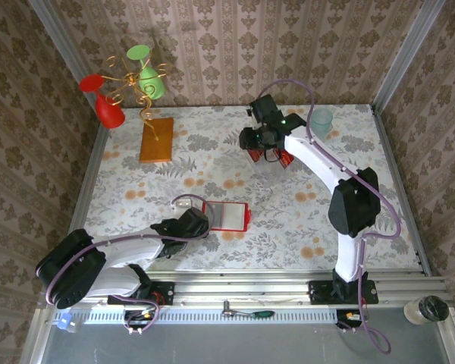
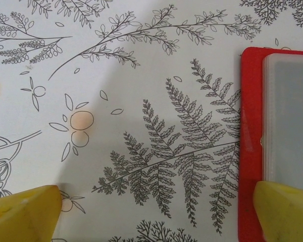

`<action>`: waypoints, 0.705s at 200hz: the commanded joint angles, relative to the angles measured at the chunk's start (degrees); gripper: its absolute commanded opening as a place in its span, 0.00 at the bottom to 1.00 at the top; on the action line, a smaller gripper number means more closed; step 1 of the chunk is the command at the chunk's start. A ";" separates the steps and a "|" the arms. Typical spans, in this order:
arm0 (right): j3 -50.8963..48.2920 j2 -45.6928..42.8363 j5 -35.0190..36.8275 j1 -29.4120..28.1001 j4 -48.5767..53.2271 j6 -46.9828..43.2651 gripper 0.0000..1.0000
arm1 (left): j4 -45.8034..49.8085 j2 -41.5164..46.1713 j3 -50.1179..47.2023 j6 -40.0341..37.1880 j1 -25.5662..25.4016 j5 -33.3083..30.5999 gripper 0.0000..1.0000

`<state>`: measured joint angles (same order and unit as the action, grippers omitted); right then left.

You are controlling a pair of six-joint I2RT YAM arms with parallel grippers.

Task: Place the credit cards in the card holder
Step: Pick up the credit card from the storage box.

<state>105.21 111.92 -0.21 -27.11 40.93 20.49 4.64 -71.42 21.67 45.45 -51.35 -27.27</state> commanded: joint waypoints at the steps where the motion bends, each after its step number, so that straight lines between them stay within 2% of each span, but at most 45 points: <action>1: 5.85 4.95 9.65 0.64 8.85 -7.24 0.42 | 1.95 0.01 -0.21 0.95 -0.39 -1.21 0.98; 42: 19.17 13.81 15.68 1.23 14.91 -11.73 0.42 | 1.99 -0.04 -0.23 1.03 -0.33 -1.12 0.98; 89: 32.70 23.87 15.50 1.80 20.42 -13.19 0.41 | 2.03 0.05 -0.40 1.74 -0.44 -0.94 0.98; 141: 38.39 29.66 15.54 2.79 22.71 -13.47 0.38 | 2.47 0.98 -0.31 1.71 -0.57 -0.86 0.98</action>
<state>141.03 139.57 13.58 -25.19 59.72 8.45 4.71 -71.40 21.67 46.35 -51.42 -27.24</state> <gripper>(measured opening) 0.386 0.983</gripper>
